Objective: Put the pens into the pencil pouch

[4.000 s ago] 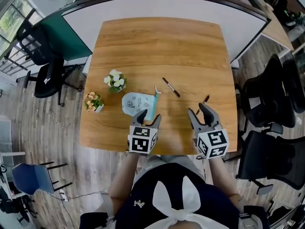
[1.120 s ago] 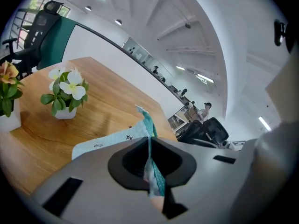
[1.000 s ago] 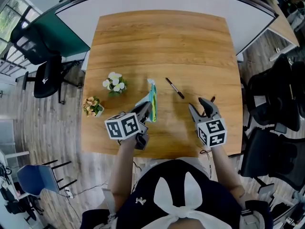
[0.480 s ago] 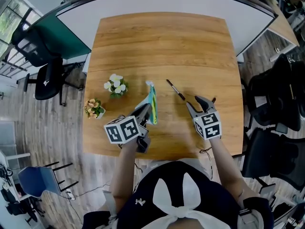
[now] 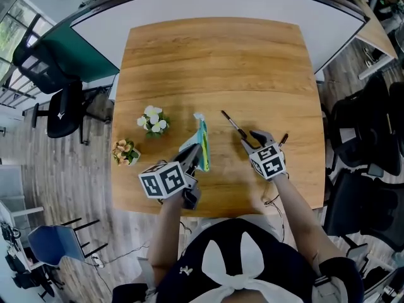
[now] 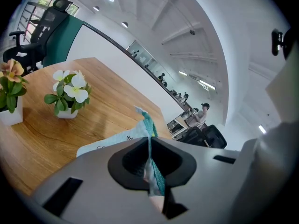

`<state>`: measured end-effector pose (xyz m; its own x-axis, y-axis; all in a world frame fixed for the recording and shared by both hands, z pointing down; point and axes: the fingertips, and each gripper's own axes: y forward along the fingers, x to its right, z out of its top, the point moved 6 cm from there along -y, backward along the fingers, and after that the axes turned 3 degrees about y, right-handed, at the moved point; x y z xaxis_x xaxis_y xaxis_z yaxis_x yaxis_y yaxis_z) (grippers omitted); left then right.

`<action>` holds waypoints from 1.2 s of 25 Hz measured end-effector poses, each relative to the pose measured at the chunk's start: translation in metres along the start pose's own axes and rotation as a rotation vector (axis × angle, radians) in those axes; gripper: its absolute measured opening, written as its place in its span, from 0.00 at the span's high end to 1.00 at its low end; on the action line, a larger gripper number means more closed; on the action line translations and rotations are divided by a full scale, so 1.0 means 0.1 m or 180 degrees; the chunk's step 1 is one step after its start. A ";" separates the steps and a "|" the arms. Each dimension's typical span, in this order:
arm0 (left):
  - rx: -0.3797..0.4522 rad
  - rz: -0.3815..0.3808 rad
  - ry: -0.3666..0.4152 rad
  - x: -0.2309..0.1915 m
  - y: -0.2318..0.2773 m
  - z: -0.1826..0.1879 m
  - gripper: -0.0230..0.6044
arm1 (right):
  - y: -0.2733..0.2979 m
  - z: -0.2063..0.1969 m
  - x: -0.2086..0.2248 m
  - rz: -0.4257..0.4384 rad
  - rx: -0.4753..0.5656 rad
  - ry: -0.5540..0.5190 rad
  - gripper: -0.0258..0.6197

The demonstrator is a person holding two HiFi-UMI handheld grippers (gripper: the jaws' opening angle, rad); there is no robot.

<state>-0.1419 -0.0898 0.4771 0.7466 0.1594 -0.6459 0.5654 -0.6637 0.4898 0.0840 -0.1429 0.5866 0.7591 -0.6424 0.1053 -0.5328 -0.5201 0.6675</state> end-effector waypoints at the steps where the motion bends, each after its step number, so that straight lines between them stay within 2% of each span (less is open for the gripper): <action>1: -0.0015 -0.0001 -0.0004 -0.01 0.01 0.00 0.90 | 0.05 -0.03 0.01 0.0003 -0.0056 -0.0008 0.71; 9: -0.0096 0.0007 -0.0028 -0.04 0.07 -0.01 0.90 | 0.36 -0.25 0.10 -0.0062 -0.0409 0.0021 0.74; 15: -0.0129 0.0008 -0.0047 -0.06 0.09 -0.01 0.90 | 0.47 -0.31 0.12 -0.0121 -0.0499 0.0064 0.74; 19: -0.0131 0.0013 -0.0053 -0.06 0.10 -0.01 0.90 | 0.48 -0.32 0.08 -0.0138 -0.0606 0.0097 0.80; 21: -0.0133 0.0015 -0.0051 -0.06 0.10 -0.02 0.90 | 0.47 -0.32 0.07 -0.0161 -0.0610 0.0095 0.86; 26: -0.0117 0.0018 -0.0062 -0.06 0.07 -0.04 0.90 | 0.40 -0.28 0.05 -0.0165 -0.0547 0.0083 0.86; 30: -0.0093 0.0017 -0.0067 -0.06 0.03 -0.03 0.90 | 0.29 -0.17 0.05 -0.0218 -0.0353 0.0061 0.86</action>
<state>-0.1432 -0.0906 0.4845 0.7422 0.1403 -0.6553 0.5717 -0.6429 0.5098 0.0785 -0.1523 0.6190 0.7999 -0.5960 0.0700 -0.4356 -0.4965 0.7508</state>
